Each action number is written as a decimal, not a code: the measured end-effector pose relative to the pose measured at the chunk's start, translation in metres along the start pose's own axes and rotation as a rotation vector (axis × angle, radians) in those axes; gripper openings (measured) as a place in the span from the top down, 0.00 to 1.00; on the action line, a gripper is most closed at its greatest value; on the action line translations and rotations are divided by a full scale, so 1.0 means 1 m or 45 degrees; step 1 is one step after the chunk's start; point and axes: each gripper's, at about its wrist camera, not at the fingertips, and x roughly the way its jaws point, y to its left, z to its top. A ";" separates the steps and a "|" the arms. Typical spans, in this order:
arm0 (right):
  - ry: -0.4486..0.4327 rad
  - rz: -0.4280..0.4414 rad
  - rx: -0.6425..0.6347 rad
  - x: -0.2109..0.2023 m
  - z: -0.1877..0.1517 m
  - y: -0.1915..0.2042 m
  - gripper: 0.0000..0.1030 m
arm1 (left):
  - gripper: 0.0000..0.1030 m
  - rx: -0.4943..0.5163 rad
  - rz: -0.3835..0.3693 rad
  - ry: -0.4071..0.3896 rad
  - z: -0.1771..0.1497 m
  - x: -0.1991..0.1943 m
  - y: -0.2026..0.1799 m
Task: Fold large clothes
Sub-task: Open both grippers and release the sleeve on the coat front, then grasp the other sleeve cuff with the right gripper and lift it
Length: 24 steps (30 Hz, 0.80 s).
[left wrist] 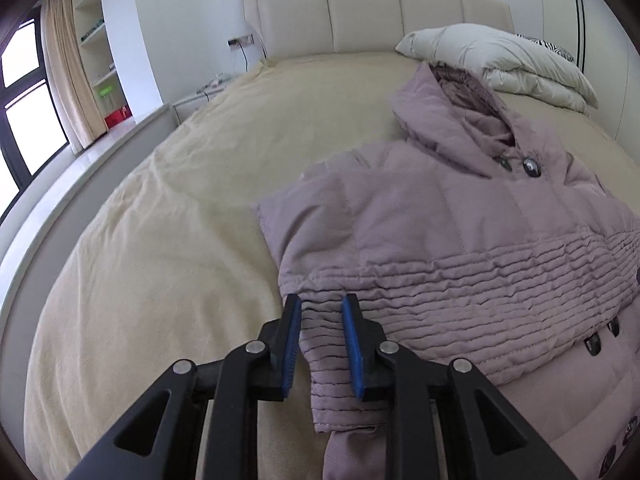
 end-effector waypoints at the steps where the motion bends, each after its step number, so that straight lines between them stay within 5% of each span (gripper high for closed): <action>1: -0.046 0.013 -0.001 -0.009 0.001 0.002 0.34 | 0.78 0.003 0.011 -0.041 0.004 -0.006 -0.001; 5: -0.119 -0.016 0.038 -0.009 0.007 -0.005 0.33 | 0.78 0.024 0.046 -0.041 0.025 0.011 -0.008; 7: -0.036 -0.011 0.091 0.015 0.011 -0.020 0.32 | 0.77 0.052 0.018 0.153 0.024 0.051 -0.016; 12: -0.027 0.007 0.079 -0.007 0.007 -0.012 0.32 | 0.77 0.042 0.028 0.108 0.025 0.035 -0.017; 15: -0.196 0.119 0.260 -0.063 -0.013 -0.044 0.32 | 0.66 -0.020 -0.020 0.045 0.020 -0.001 -0.011; 17: -0.294 0.119 0.454 -0.105 -0.040 -0.082 0.32 | 0.46 -0.040 -0.059 -0.008 0.011 -0.030 -0.014; 24: -0.497 0.013 1.285 -0.215 -0.176 -0.253 0.32 | 0.34 -0.116 -0.399 -0.019 -0.028 -0.100 -0.052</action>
